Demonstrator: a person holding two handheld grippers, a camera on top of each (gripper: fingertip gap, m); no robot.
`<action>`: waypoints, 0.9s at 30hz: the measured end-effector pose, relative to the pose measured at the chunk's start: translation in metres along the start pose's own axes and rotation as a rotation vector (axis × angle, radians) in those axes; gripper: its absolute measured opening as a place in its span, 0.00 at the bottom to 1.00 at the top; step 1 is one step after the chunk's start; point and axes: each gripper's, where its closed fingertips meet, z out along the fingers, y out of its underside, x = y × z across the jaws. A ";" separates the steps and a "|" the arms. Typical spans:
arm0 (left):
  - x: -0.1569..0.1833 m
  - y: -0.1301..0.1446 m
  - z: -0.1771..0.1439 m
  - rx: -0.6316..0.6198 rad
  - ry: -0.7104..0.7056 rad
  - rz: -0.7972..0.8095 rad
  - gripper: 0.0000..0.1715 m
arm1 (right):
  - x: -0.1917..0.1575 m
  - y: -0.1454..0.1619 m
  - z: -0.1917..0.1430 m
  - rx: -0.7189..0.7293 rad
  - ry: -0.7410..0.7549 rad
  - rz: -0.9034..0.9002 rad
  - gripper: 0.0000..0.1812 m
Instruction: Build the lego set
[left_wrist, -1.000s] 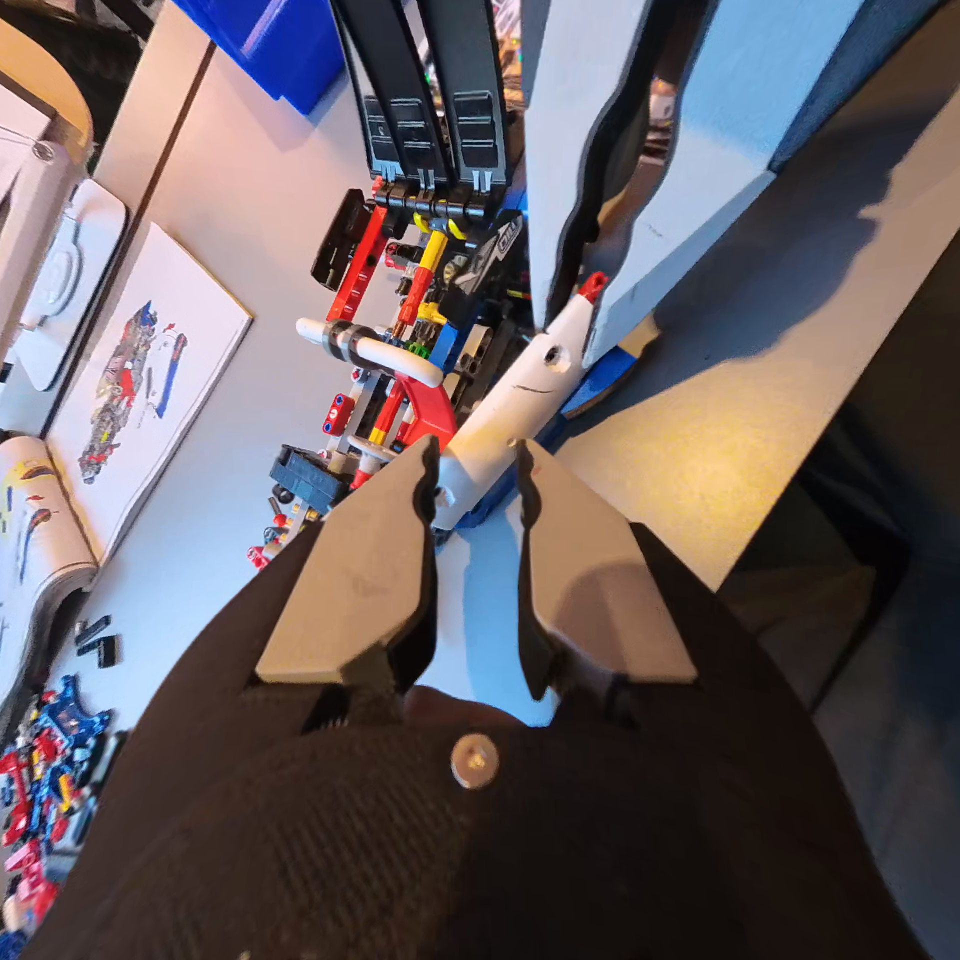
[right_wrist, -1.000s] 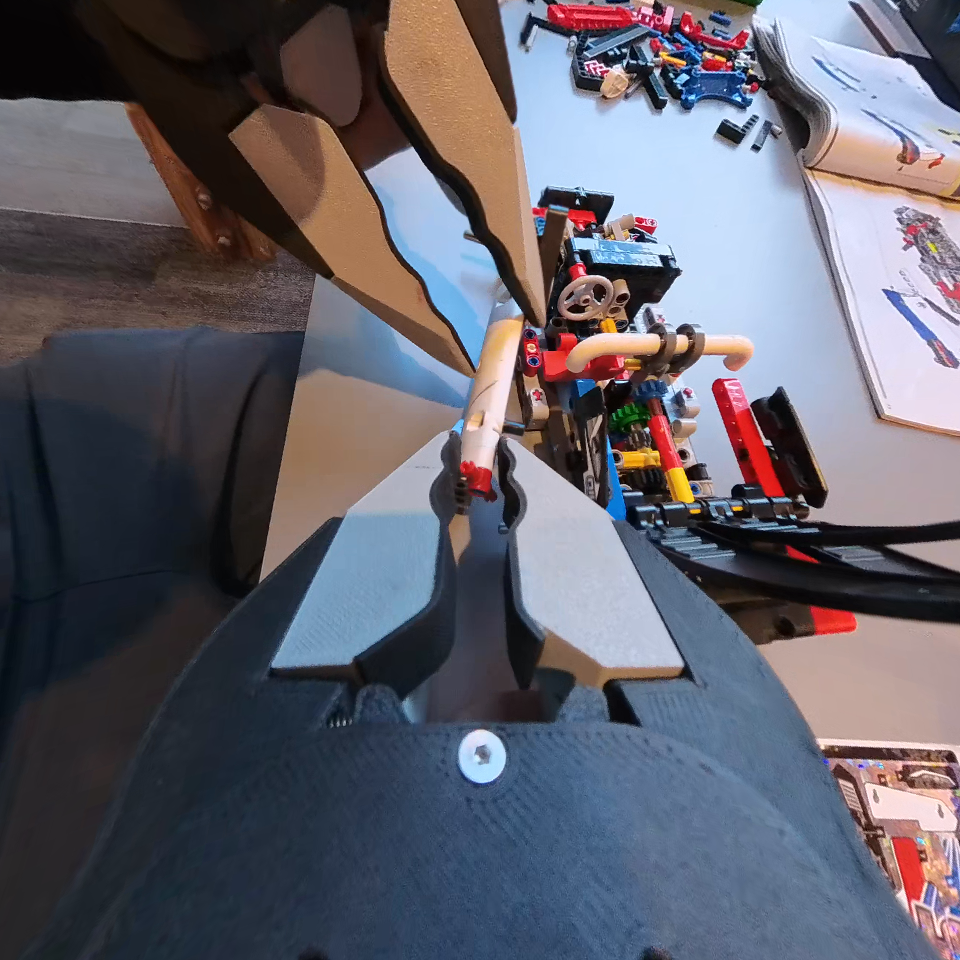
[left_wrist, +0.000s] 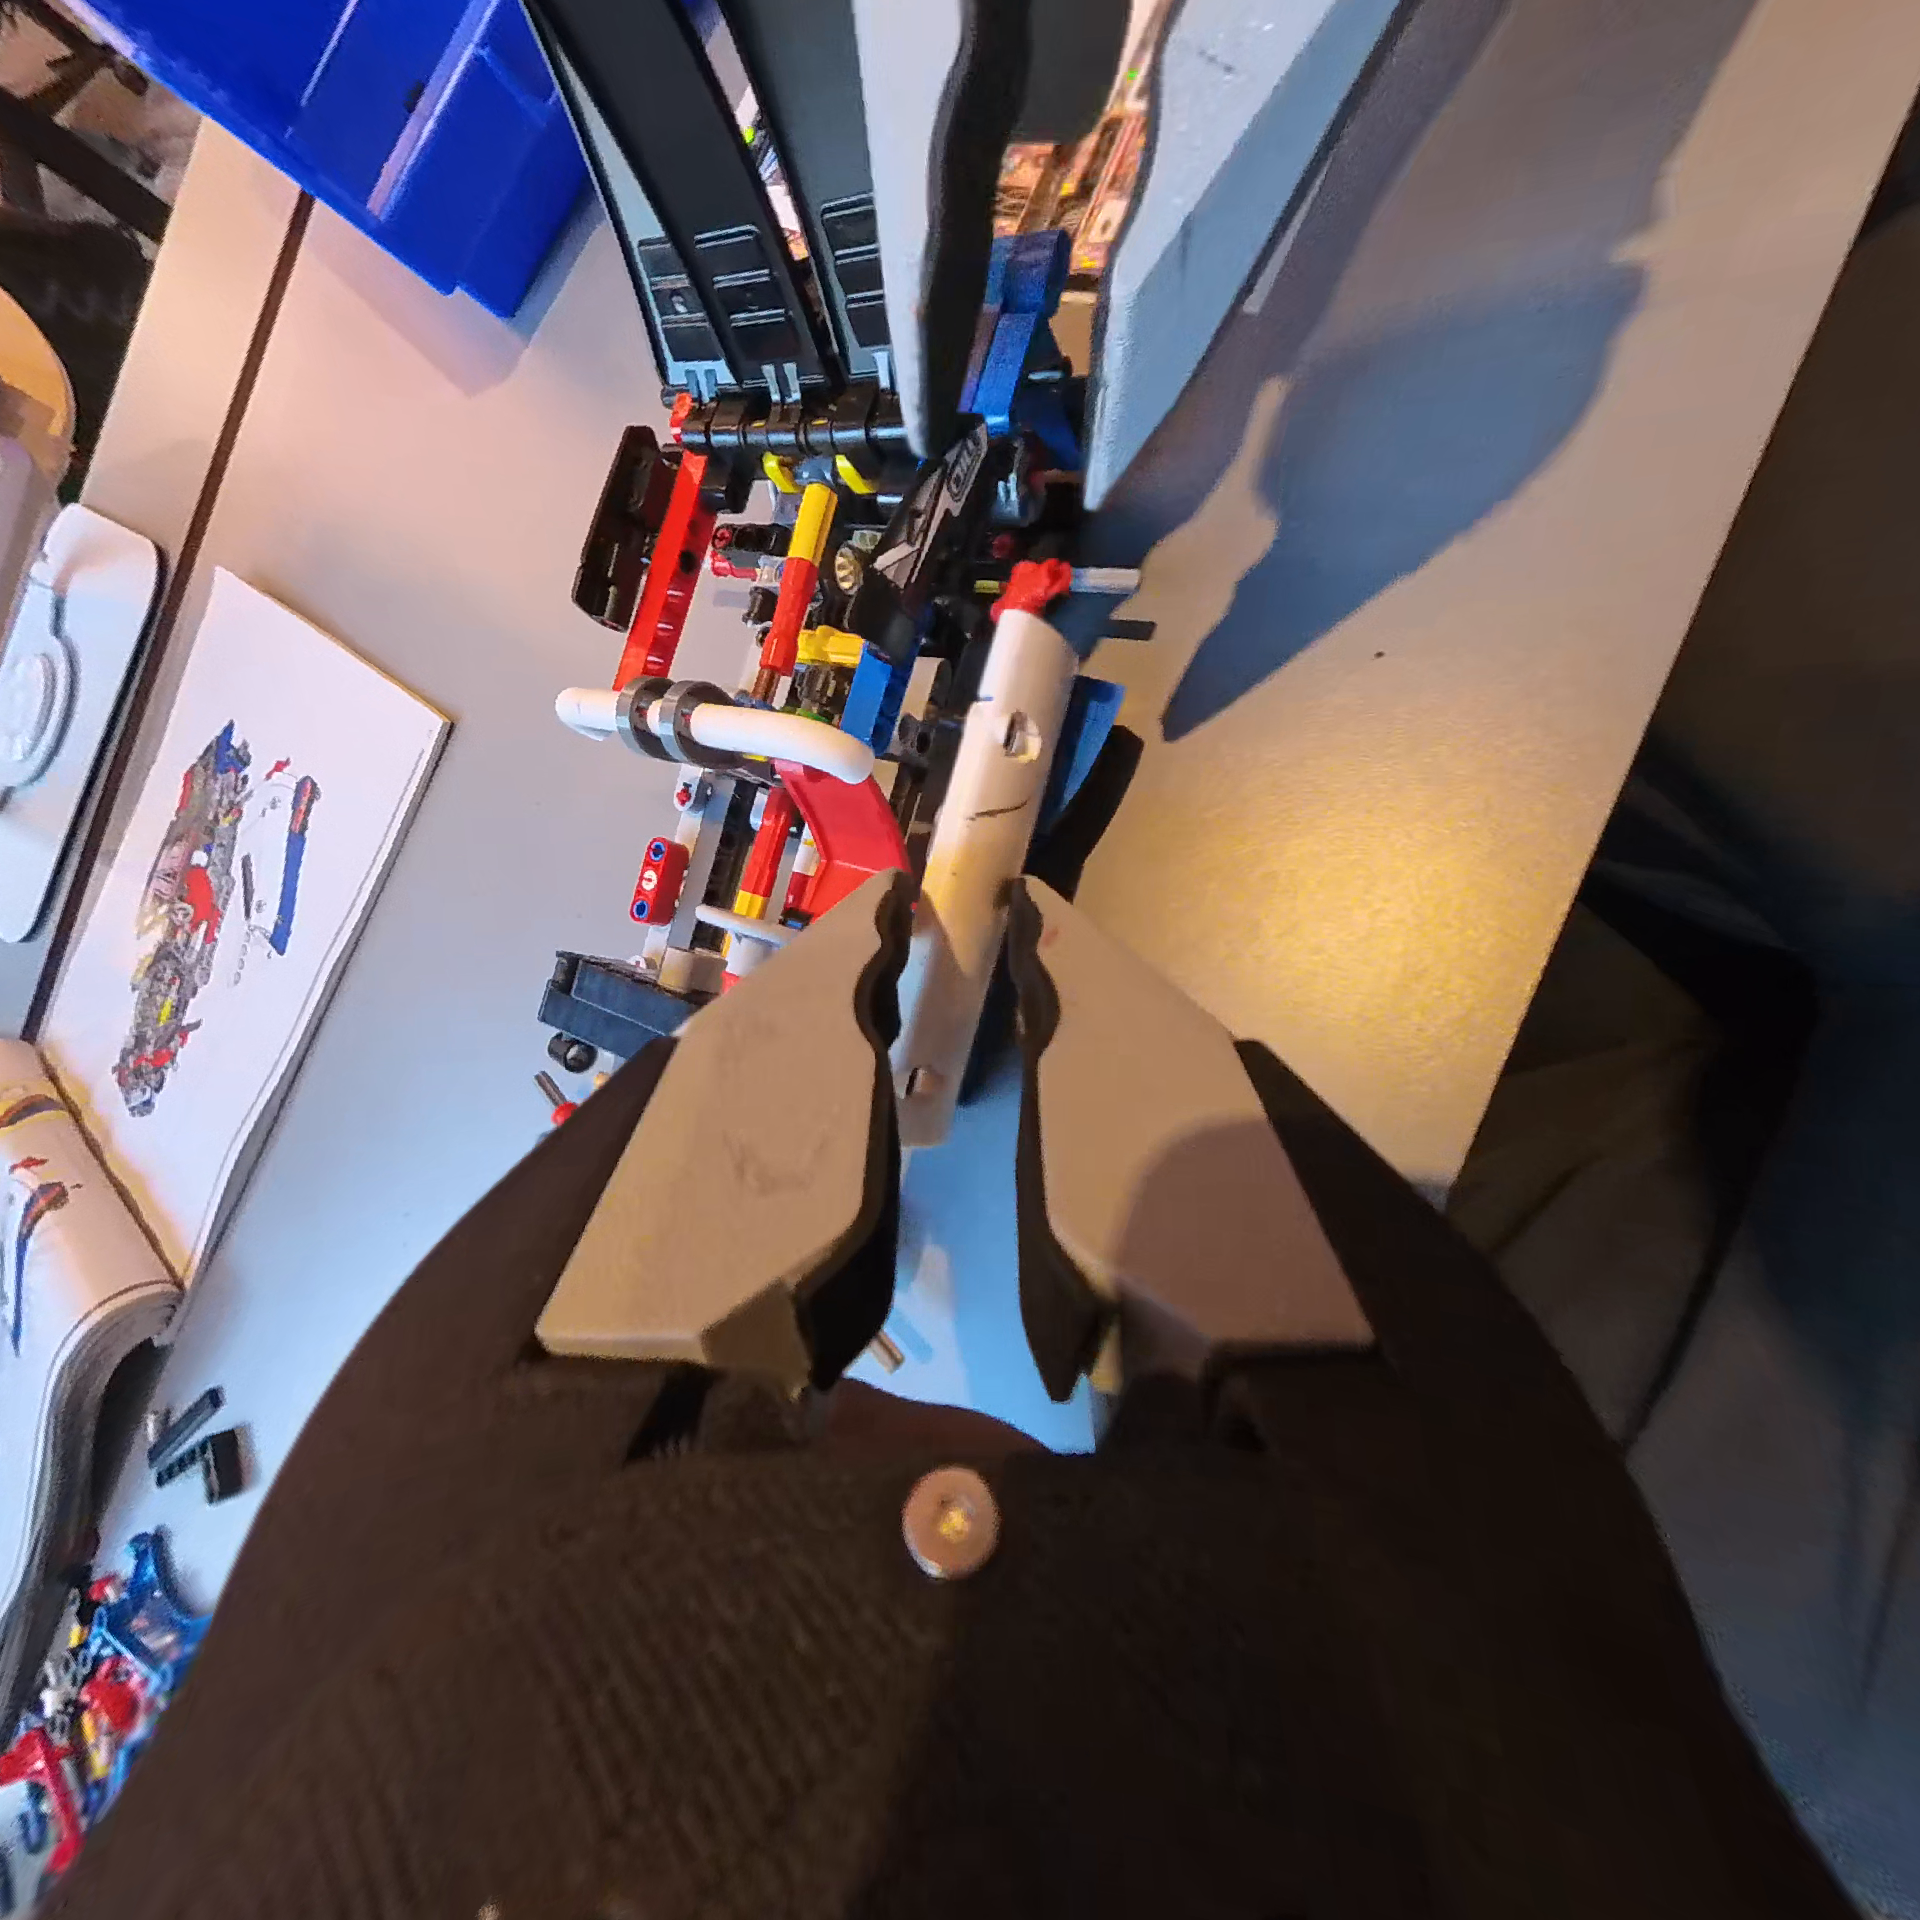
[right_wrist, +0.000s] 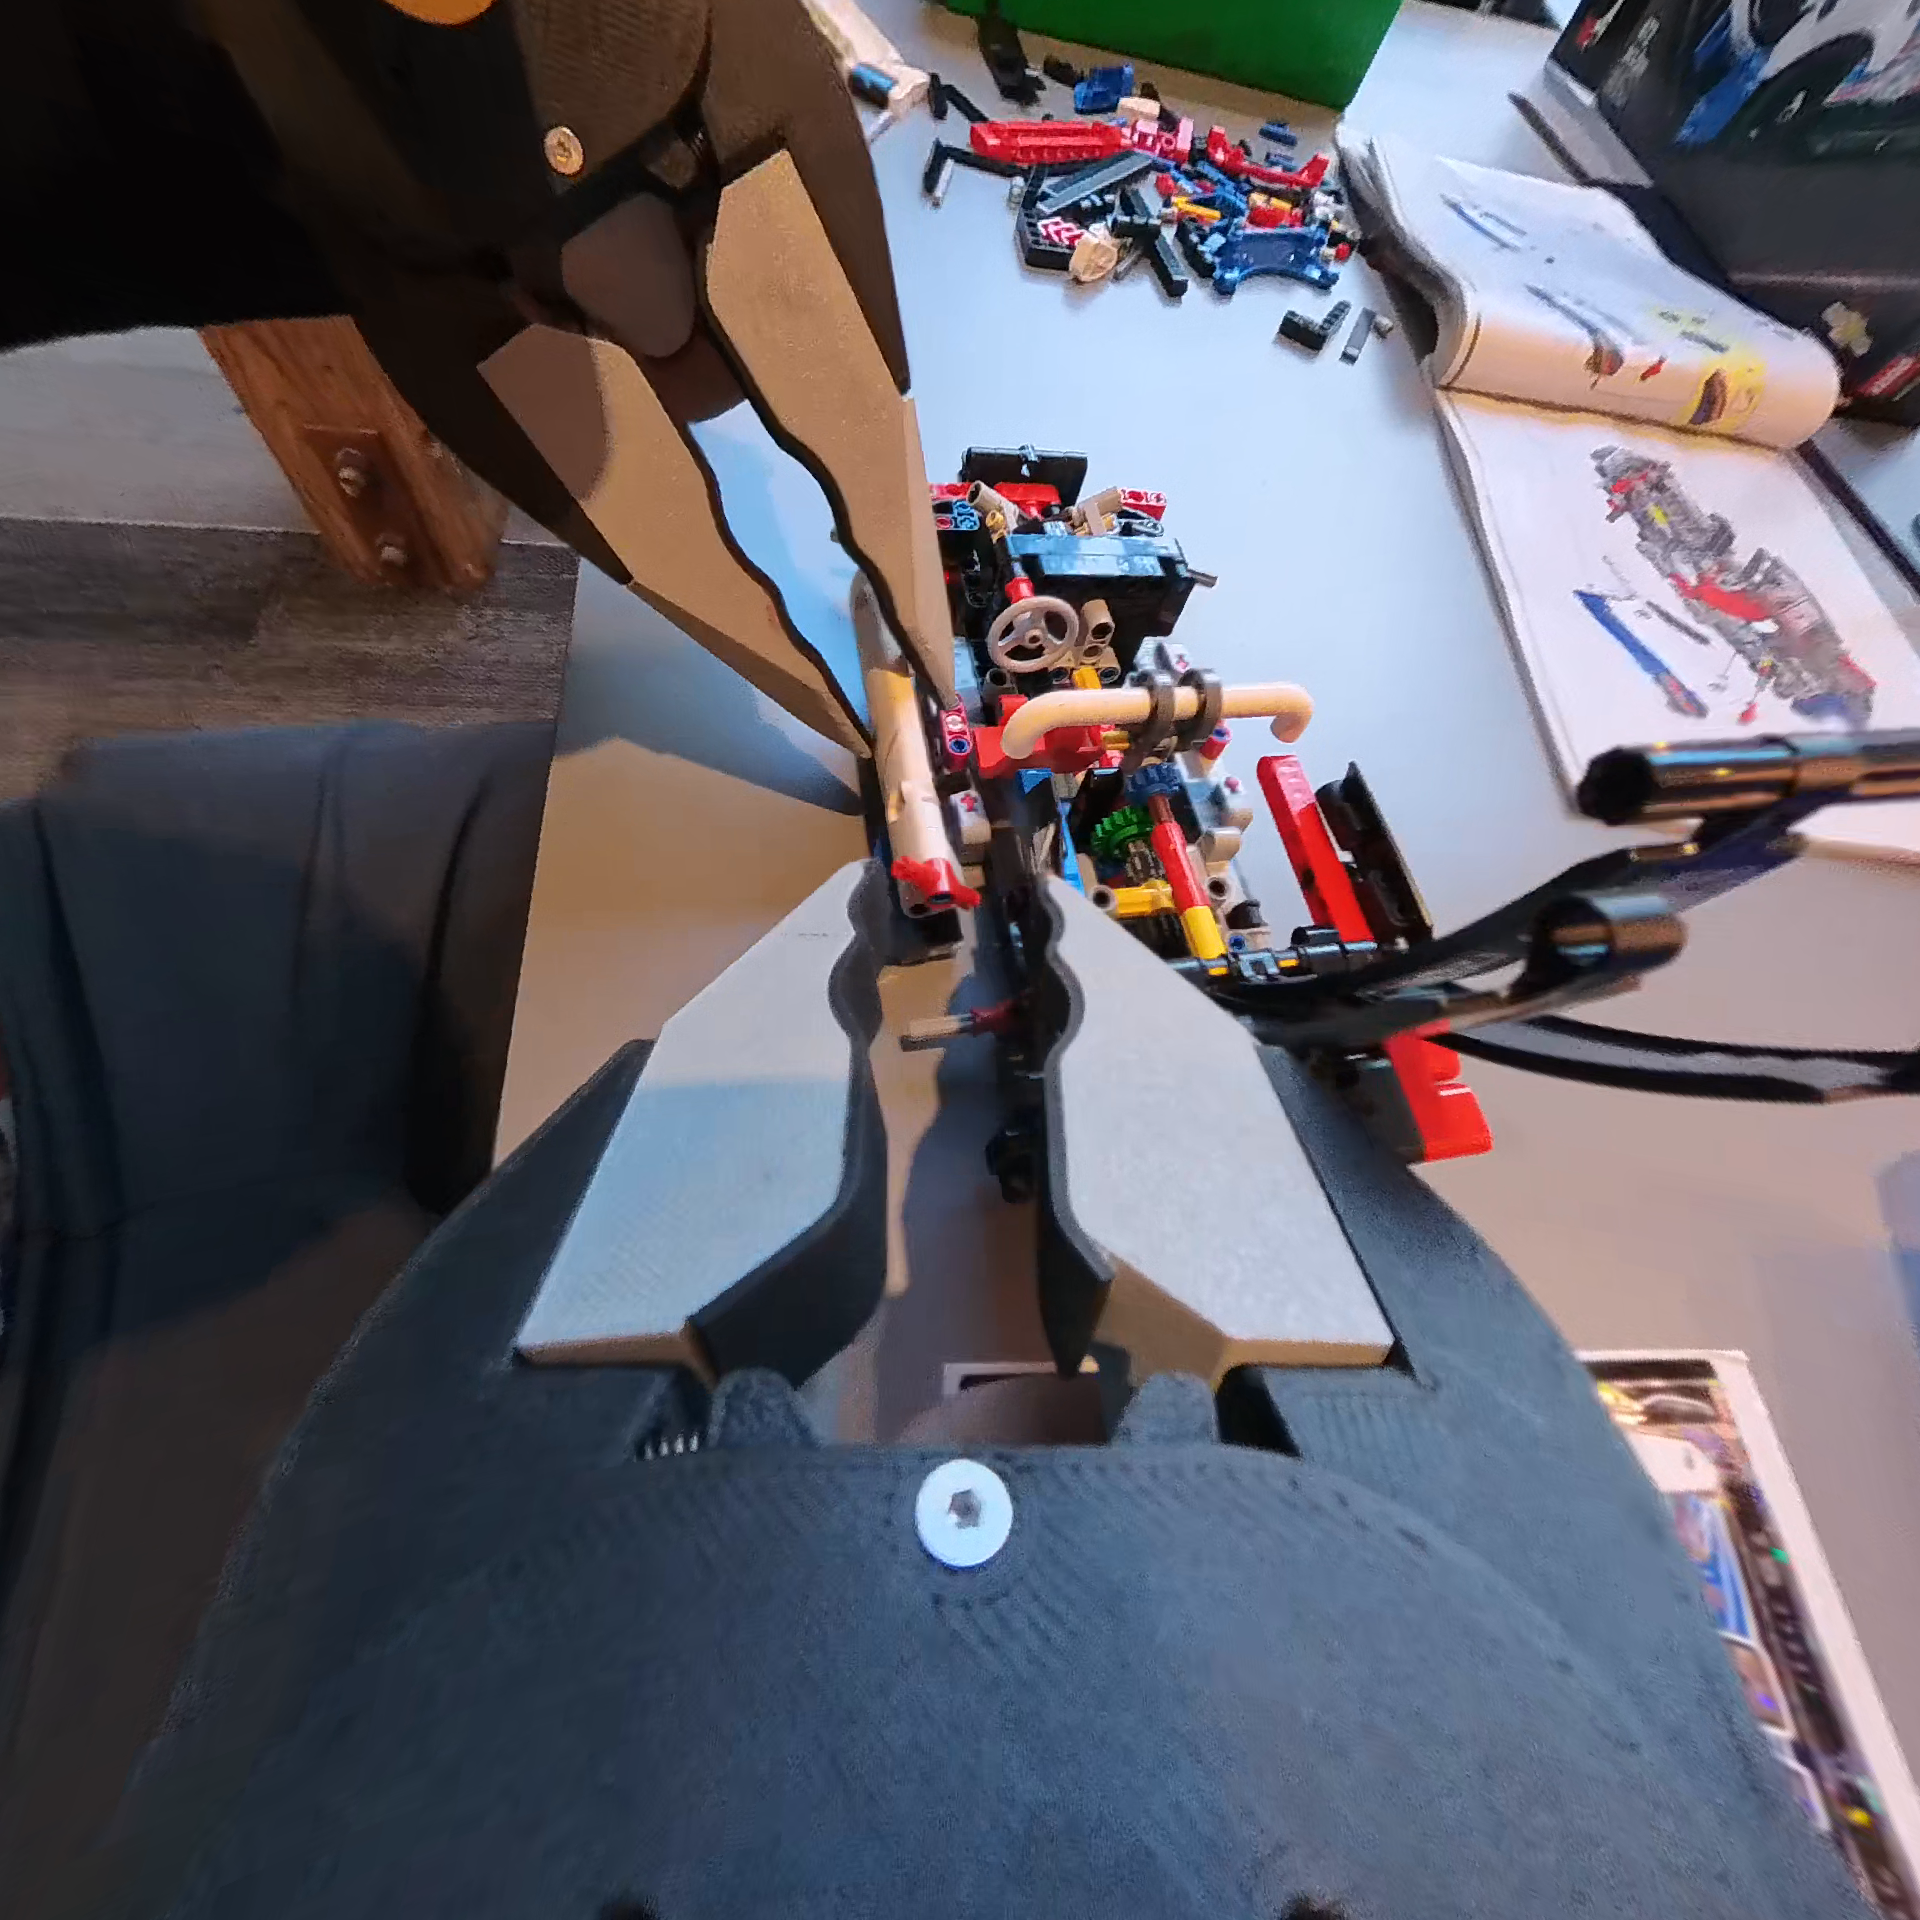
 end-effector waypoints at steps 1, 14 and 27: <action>-0.001 0.001 0.000 0.002 0.002 0.012 0.09 | -0.001 0.000 0.001 -0.007 -0.006 0.020 0.14; 0.004 0.004 -0.004 0.005 -0.033 0.121 0.08 | -0.024 0.012 0.014 -0.054 -0.161 0.473 0.10; 0.003 0.002 -0.003 0.040 0.045 0.013 0.07 | -0.022 0.011 0.022 -0.008 -0.117 0.434 0.08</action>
